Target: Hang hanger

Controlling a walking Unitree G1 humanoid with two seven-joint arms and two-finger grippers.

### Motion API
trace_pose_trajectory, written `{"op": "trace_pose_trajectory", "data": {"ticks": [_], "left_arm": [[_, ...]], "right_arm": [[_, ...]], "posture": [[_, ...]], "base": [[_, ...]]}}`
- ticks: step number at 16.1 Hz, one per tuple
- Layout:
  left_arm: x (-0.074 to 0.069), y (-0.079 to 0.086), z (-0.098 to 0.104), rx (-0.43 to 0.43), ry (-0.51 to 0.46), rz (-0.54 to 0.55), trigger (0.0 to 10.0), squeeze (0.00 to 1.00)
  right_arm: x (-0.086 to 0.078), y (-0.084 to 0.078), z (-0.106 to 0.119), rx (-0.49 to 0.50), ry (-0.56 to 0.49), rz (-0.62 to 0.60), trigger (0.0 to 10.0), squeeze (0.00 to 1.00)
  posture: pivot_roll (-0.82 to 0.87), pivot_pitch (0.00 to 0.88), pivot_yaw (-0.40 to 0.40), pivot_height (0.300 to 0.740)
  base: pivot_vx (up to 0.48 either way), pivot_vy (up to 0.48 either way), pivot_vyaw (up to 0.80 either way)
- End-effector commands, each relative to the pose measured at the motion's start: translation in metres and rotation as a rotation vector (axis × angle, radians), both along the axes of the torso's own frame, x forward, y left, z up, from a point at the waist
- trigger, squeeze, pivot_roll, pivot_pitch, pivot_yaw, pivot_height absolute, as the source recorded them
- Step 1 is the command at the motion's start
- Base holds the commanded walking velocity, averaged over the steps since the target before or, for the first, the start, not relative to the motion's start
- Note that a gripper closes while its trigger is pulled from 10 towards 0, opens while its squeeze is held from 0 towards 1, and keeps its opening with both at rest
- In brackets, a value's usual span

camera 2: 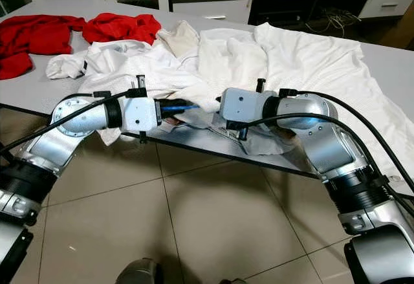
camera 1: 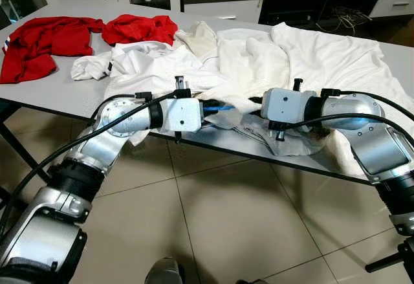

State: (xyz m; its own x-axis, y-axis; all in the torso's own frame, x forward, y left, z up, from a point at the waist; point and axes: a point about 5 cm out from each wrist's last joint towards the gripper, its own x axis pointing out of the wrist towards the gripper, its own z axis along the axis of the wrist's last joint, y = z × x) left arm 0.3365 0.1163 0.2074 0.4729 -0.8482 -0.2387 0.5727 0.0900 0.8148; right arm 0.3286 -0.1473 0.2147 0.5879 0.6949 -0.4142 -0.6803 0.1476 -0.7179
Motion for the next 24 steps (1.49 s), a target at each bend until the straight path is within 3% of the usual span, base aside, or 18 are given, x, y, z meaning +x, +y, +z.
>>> {"op": "trace_pose_trajectory", "data": {"ticks": [1, 6, 7, 10, 11, 15, 17, 18, 21, 24], "left_arm": [[0.0, -0.004, 0.007, 0.004, -0.039, -0.02, 10.0, 0.0], [0.004, -0.004, 0.011, -0.059, -0.026, 0.0, 10.0, 0.0], [0.003, -0.003, 0.014, -0.069, -0.039, -0.001, 10.0, 1.0], [0.005, -0.001, 0.014, -0.02, -0.092, 0.01, 10.0, 1.0], [0.006, 0.001, 0.013, 0.008, -0.095, 0.024, 10.0, 0.0], [0.007, 0.025, 0.014, -0.001, -0.057, 0.092, 10.0, 0.0], [0.01, 0.038, 0.021, -0.078, -0.063, 0.167, 10.0, 0.0], [0.01, 0.042, 0.025, -0.149, -0.053, 0.196, 10.0, 0.0], [0.006, 0.042, 0.039, -0.51, 0.046, 0.198, 10.0, 0.0], [0.003, 0.038, 0.033, -0.65, 0.153, 0.179, 10.0, 0.0]], "right_arm": [[0.0, -0.001, 0.007, -0.007, -0.029, 0.01, 0.0, 0.0], [0.003, -0.004, 0.007, -0.002, -0.042, -0.011, 0.0, 0.0], [0.004, -0.004, 0.008, 0.001, -0.044, -0.013, 0.0, 0.0], [0.006, -0.006, 0.006, 0.007, -0.042, -0.028, 0.0, 0.0], [0.007, -0.008, 0.006, 0.01, -0.042, -0.038, 0.0, 0.0], [0.013, -0.018, 0.006, 0.032, -0.044, -0.094, 0.0, 0.0], [0.018, -0.026, 0.01, 0.061, -0.053, -0.136, 0.0, 0.0], [0.019, -0.031, 0.014, 0.085, -0.058, -0.155, 0.0, 0.0], [0.022, -0.045, 0.032, 0.198, -0.094, -0.201, 0.0, 0.0], [0.02, -0.046, 0.042, 0.302, -0.112, -0.184, 0.0, 0.0]], "posture": [[0.17, 0.005, -0.007, 0.74], [0.17, 0.004, -0.008, 0.74], [0.17, 0.003, -0.004, 0.74], [0.17, 0.003, -0.003, 0.74], [0.17, 0.002, -0.002, 0.74], [0.17, 0.003, -0.002, 0.74], [0.17, 0.003, -0.002, 0.74], [0.17, 0.004, -0.004, 0.74], [0.18, 0.002, -0.005, 0.74], [0.17, 0.001, -0.003, 0.74]], "base": [[0.0, 0.0, 0.0], [0.0, 0.0, 0.0], [0.0, 0.0, 0.0], [0.0, 0.0, 0.0], [0.0, 0.0, 0.0], [0.0, 0.0, 0.0], [0.0, 0.0, 0.0], [0.0, 0.0, 0.0], [0.0, 0.0, 0.0], [0.0, 0.0, 0.0]]}}
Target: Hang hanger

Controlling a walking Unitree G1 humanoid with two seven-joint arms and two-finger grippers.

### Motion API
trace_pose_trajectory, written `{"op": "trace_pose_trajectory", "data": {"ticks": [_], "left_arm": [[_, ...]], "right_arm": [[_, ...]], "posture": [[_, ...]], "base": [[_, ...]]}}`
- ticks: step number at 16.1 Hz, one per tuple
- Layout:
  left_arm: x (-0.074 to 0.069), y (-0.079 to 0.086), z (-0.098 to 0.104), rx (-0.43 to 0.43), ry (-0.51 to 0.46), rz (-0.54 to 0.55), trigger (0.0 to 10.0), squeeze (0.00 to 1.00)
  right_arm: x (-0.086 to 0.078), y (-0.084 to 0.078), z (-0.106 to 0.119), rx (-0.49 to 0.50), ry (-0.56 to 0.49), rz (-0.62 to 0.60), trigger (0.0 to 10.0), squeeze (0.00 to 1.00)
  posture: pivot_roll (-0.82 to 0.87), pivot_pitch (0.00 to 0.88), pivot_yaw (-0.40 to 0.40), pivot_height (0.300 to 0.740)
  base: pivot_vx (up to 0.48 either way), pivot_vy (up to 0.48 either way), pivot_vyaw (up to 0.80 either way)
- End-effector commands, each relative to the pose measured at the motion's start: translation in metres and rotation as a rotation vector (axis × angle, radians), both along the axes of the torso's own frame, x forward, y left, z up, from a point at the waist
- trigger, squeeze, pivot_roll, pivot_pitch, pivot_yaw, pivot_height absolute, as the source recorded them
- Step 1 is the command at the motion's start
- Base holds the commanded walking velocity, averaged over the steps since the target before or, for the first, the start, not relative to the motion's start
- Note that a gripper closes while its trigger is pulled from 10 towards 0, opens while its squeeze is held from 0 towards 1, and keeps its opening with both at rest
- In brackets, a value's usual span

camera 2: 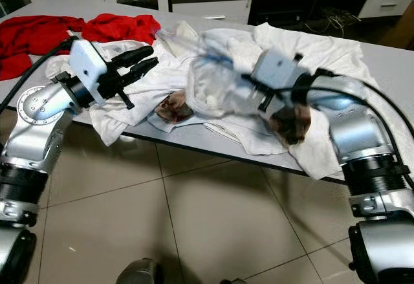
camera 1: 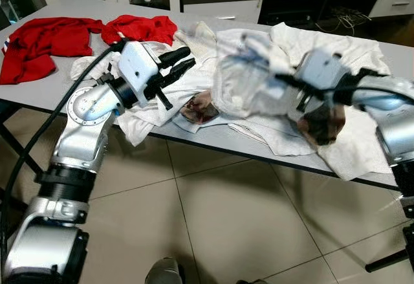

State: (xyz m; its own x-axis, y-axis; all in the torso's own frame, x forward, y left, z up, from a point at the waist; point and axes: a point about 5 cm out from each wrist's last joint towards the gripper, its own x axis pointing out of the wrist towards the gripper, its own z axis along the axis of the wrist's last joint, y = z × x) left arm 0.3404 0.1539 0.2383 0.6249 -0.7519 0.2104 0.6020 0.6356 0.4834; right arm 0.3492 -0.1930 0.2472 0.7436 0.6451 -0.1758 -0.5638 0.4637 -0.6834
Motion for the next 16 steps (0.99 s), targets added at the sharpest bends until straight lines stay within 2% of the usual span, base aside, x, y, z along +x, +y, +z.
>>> {"op": "trace_pose_trajectory", "data": {"ticks": [1, 4, 5, 6, 7, 9, 10, 11, 12, 16], "left_arm": [[-0.002, -0.002, -0.002, -0.07, 0.054, -0.031, 10.0, 0.0], [-0.005, -0.014, -0.018, -0.182, 0.183, -0.089, 10.0, 0.0], [-0.004, -0.022, -0.028, -0.265, 0.249, -0.106, 10.0, 0.0], [-0.002, -0.031, -0.041, -0.297, 0.316, -0.103, 10.0, 0.0], [0.0, -0.037, -0.053, -0.294, 0.365, -0.08, 10.0, 0.0], [0.003, -0.04, -0.063, -0.292, 0.404, -0.044, 10.0, 0.0], [0.007, -0.038, -0.067, -0.288, 0.417, 0.004, 10.0, 0.25], [0.008, -0.037, -0.068, -0.284, 0.418, 0.026, 10.0, 0.25], [0.011, -0.035, -0.07, -0.257, 0.404, 0.074, 10.0, 1.0], [0.017, -0.037, -0.077, -0.277, 0.415, 0.179, 10.0, 1.0]], "right_arm": [[-0.002, 0.002, 0.012, 0.055, -0.044, 0.02, 0.0, 0.0], [-0.006, 0.006, 0.016, 0.131, -0.056, 0.045, 0.0, 0.0], [-0.007, 0.007, 0.016, 0.145, -0.053, 0.055, 0.0, 0.0], [-0.008, 0.009, 0.014, 0.146, -0.048, 0.063, 0.0, 0.0], [-0.01, 0.011, 0.013, 0.15, -0.043, 0.073, 0.0, 0.0], [-0.013, 0.014, 0.013, 0.16, -0.041, 0.085, 0.0, 0.0], [-0.014, 0.015, 0.014, 0.163, -0.041, 0.091, 0.0, 0.0], [-0.014, 0.016, 0.014, 0.164, -0.041, 0.092, 0.0, 0.0], [-0.016, 0.017, 0.014, 0.167, -0.041, 0.095, 0.0, 0.0], [-0.018, 0.021, 0.013, 0.178, -0.039, 0.108, 0.0, 0.0]], "posture": [[0.17, 0.001, -0.001, 0.74], [0.17, 0.0, 0.004, 0.74], [0.17, 0.0, 0.005, 0.74], [0.17, 0.001, 0.007, 0.74], [0.17, 0.002, 0.01, 0.74], [0.16, 0.004, 0.013, 0.74], [0.16, 0.005, 0.015, 0.74], [0.16, 0.005, 0.015, 0.74], [0.16, 0.005, 0.016, 0.74], [0.16, 0.003, 0.017, 0.74]], "base": [[0.0, 0.0, 0.0], [0.0, 0.0, 0.0], [0.0, 0.0, 0.0], [0.0, 0.0, 0.0], [0.0, 0.0, 0.0], [0.0, 0.0, 0.0], [0.0, 0.0, 0.0], [0.0, 0.0, 0.0], [0.0, 0.0, 0.0], [0.0, 0.0, 0.0]]}}
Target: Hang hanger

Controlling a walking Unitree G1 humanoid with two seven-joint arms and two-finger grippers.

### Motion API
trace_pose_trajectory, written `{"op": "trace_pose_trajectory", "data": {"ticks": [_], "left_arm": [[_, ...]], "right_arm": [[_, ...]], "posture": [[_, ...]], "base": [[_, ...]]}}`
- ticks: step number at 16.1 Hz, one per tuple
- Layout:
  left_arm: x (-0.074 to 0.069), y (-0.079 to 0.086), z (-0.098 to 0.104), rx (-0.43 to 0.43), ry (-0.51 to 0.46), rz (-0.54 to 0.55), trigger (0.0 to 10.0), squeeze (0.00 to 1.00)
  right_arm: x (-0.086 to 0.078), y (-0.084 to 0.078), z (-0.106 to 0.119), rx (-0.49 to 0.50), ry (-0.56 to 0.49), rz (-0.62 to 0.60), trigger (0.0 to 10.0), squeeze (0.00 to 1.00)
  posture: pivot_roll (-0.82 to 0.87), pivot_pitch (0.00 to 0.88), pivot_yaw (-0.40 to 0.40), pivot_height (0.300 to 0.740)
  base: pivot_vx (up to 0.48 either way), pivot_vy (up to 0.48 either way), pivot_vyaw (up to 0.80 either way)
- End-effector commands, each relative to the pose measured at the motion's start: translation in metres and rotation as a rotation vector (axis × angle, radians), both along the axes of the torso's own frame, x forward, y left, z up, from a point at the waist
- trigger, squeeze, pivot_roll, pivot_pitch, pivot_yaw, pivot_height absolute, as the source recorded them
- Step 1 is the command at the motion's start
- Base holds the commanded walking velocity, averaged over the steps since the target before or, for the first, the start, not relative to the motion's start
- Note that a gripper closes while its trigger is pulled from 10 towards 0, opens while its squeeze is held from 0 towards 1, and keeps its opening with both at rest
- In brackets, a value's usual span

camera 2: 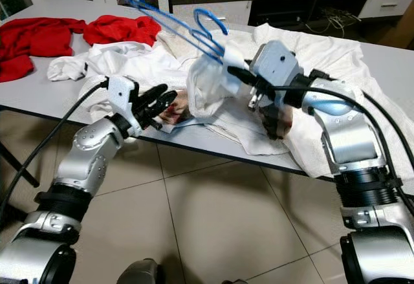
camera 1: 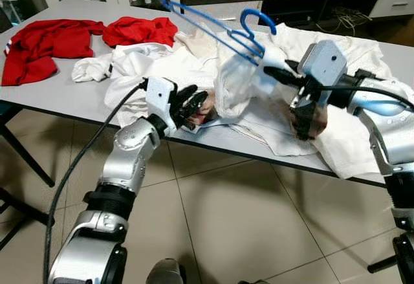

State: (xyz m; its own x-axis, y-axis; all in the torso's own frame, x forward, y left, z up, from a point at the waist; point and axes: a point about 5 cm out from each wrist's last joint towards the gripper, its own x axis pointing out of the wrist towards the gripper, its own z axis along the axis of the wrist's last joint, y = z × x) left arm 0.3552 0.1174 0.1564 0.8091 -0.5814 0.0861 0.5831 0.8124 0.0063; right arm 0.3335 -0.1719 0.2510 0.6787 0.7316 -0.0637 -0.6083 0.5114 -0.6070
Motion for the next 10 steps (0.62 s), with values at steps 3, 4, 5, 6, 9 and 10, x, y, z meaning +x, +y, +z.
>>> {"op": "trace_pose_trajectory", "data": {"ticks": [3, 4, 5, 6, 9, 10], "left_arm": [[-0.001, -0.014, 0.003, -0.055, -0.004, -0.011, 10.0, 0.35], [-0.002, -0.017, 0.003, -0.055, -0.005, -0.022, 10.0, 0.43], [-0.004, -0.019, 0.002, -0.055, -0.004, -0.035, 10.0, 1.0], [-0.007, -0.022, 0.0, -0.04, -0.006, -0.046, 10.0, 1.0], [-0.005, -0.02, -0.001, -0.036, 0.001, -0.004, 10.0, 1.0], [-0.005, -0.021, 0.0, -0.044, 0.001, -0.01, 10.0, 1.0]], "right_arm": [[-0.003, 0.007, 0.008, 0.029, -0.035, 0.02, 0.0, 0.0], [-0.003, 0.007, 0.008, 0.029, -0.034, 0.019, 0.0, 0.0], [-0.002, 0.007, 0.007, 0.029, -0.034, 0.015, 0.0, 0.0], [-0.002, 0.008, 0.008, 0.032, -0.034, 0.014, 0.0, 0.0], [-0.003, 0.011, 0.008, 0.039, -0.035, 0.024, 0.0, 0.0], [-0.002, 0.012, 0.008, 0.039, -0.035, 0.023, 0.0, 0.0]], "posture": [[0.16, 0.0, 0.016, 0.74], [0.17, 0.0, 0.017, 0.74], [0.17, 0.0, 0.017, 0.74], [0.17, 0.0, 0.017, 0.74], [0.17, 0.0, 0.015, 0.74], [0.17, 0.0, 0.015, 0.74]], "base": [[0.0, 0.0, 0.0], [0.0, 0.0, 0.0], [0.0, 0.0, 0.0], [0.0, 0.0, 0.0], [0.0, 0.0, 0.0], [0.0, 0.0, 0.0]]}}
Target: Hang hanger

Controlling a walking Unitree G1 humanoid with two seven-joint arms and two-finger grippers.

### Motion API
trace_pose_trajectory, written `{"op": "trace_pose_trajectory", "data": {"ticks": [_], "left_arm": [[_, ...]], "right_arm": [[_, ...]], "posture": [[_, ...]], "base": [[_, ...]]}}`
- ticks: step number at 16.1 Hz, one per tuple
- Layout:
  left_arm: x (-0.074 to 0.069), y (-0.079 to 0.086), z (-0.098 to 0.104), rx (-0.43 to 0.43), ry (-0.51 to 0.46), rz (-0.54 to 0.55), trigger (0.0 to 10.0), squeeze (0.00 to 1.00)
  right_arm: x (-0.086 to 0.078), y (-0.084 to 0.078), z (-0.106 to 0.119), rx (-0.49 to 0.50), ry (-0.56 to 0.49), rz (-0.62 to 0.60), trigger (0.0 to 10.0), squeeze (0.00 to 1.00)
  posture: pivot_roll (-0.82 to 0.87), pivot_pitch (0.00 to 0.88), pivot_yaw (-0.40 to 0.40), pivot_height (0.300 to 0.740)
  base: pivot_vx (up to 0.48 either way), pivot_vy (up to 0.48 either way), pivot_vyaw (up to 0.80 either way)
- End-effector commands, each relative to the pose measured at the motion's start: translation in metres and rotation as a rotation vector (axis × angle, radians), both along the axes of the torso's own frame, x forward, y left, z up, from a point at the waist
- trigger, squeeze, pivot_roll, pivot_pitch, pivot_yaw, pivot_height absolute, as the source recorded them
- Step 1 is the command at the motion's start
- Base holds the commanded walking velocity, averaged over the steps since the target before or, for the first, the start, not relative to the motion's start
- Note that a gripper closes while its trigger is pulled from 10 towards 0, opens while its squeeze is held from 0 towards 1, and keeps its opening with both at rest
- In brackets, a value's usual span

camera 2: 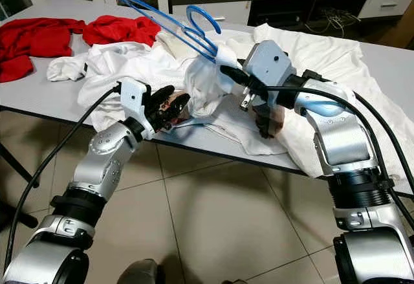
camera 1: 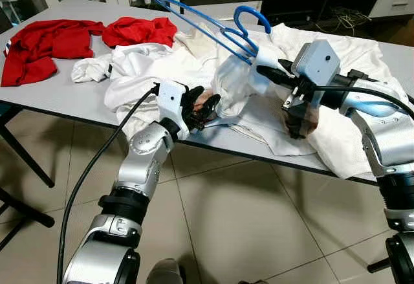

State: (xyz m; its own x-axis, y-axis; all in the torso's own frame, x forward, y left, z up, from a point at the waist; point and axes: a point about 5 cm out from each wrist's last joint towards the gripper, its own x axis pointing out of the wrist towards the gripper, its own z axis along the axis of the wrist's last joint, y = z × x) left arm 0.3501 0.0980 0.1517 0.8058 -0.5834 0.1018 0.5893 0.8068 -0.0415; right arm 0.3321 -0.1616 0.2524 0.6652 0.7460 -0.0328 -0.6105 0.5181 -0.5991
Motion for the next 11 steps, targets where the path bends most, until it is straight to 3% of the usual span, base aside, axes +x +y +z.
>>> {"op": "trace_pose_trajectory", "data": {"ticks": [1, 3, 4, 11], "left_arm": [[-0.001, -0.002, 0.004, 0.005, -0.013, -0.007, 10.0, 1.0], [0.002, 0.0, -0.003, 0.023, 0.029, 0.041, 10.0, 0.96], [0.003, 0.0, -0.006, 0.033, 0.049, 0.052, 10.0, 0.0], [0.006, -0.016, -0.011, 0.032, 0.084, 0.022, 10.0, 0.0]], "right_arm": [[-0.001, 0.001, 0.006, 0.009, -0.022, 0.002, 0.0, 0.0], [-0.002, 0.003, 0.008, 0.011, -0.026, 0.011, 0.0, 0.0], [-0.003, 0.004, 0.008, 0.011, -0.027, 0.017, 0.0, 0.0], [-0.009, 0.011, 0.011, 0.027, -0.035, 0.052, 0.0, 0.0]], "posture": [[0.17, 0.0, 0.016, 0.74], [0.17, 0.0, 0.015, 0.74], [0.17, 0.0, 0.014, 0.74], [0.16, 0.0, 0.014, 0.74]], "base": [[0.0, 0.0, 0.0], [0.0, 0.0, 0.0], [0.0, 0.0, 0.0], [0.0, 0.0, 0.0]]}}
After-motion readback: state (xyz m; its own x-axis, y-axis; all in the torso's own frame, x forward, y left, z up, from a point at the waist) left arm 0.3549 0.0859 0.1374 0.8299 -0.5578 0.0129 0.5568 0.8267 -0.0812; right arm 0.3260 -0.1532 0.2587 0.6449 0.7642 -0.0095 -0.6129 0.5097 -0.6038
